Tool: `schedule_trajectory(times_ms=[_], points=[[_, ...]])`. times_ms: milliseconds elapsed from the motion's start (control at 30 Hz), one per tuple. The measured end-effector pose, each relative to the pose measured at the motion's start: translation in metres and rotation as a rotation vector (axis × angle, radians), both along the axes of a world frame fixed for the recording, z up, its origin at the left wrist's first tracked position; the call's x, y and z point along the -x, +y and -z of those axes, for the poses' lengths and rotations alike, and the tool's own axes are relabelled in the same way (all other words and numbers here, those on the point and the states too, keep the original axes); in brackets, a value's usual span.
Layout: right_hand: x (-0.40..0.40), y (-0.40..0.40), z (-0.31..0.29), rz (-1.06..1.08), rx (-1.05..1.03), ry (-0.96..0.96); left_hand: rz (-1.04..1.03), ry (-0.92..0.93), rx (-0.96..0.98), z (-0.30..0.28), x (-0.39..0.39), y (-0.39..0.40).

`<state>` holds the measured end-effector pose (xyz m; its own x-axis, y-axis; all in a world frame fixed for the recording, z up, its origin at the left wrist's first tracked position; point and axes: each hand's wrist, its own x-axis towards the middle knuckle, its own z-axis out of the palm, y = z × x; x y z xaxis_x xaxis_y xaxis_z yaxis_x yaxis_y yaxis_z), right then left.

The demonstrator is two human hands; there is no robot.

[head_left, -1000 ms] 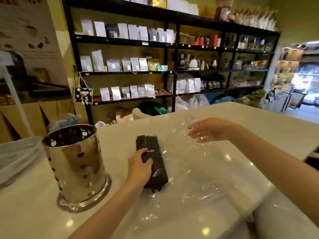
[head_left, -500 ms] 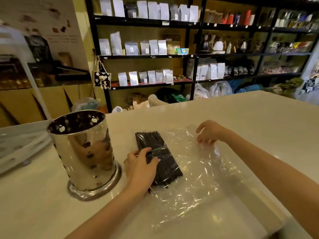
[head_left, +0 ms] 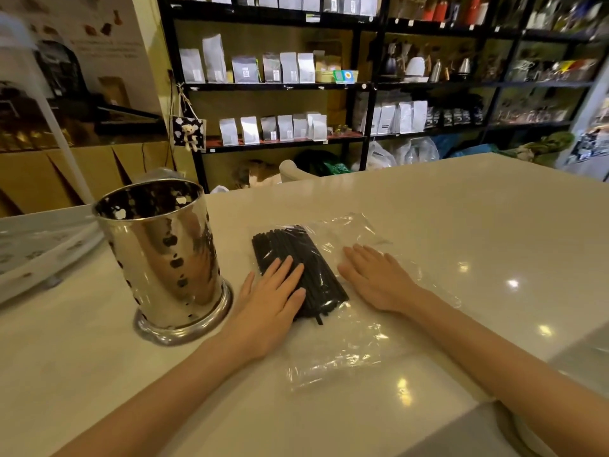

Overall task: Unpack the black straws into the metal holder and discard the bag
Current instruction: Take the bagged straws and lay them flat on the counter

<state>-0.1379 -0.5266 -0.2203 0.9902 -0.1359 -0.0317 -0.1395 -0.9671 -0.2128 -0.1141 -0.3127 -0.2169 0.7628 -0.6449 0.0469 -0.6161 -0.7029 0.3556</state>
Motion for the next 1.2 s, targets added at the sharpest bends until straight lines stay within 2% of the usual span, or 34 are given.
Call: schedule_trajectory(times_ms=[167, 267, 367, 433, 500, 600, 767, 933, 1200], points=[[-0.006, -0.005, 0.005, 0.000, -0.074, -0.079, 0.028, 0.013, 0.018, -0.001, -0.002, 0.003], [0.006, 0.004, -0.007, -0.036, -0.040, -0.283, 0.075, 0.089, 0.144, -0.003, -0.001, 0.007], [0.037, 0.036, -0.024, -0.178, -0.172, -0.410, 0.132, 0.051, 0.168, -0.004, 0.000, 0.017], [0.059, 0.061, -0.026, -0.344, -0.162, -0.402, 0.181, -0.009, 0.110, -0.002, 0.003, 0.025], [0.072, 0.075, -0.015, -0.477, 0.003, -0.398, 0.223, -0.037, 0.068, 0.000, 0.006, 0.032], [0.078, 0.081, -0.002, -0.496, 0.171, -0.353, 0.256, -0.024, 0.024, 0.002, 0.008, 0.035], [0.085, 0.078, -0.004, -0.517, 0.186, -0.299, 0.266, -0.024, -0.012, 0.005, 0.006, 0.034], [0.091, 0.082, -0.005, -0.504, 0.162, -0.337, 0.267, -0.059, -0.048, 0.007, 0.006, 0.033], [0.091, 0.092, -0.008, -0.420, 0.004, -0.293, 0.265, -0.065, -0.072, 0.004, 0.008, 0.033]])
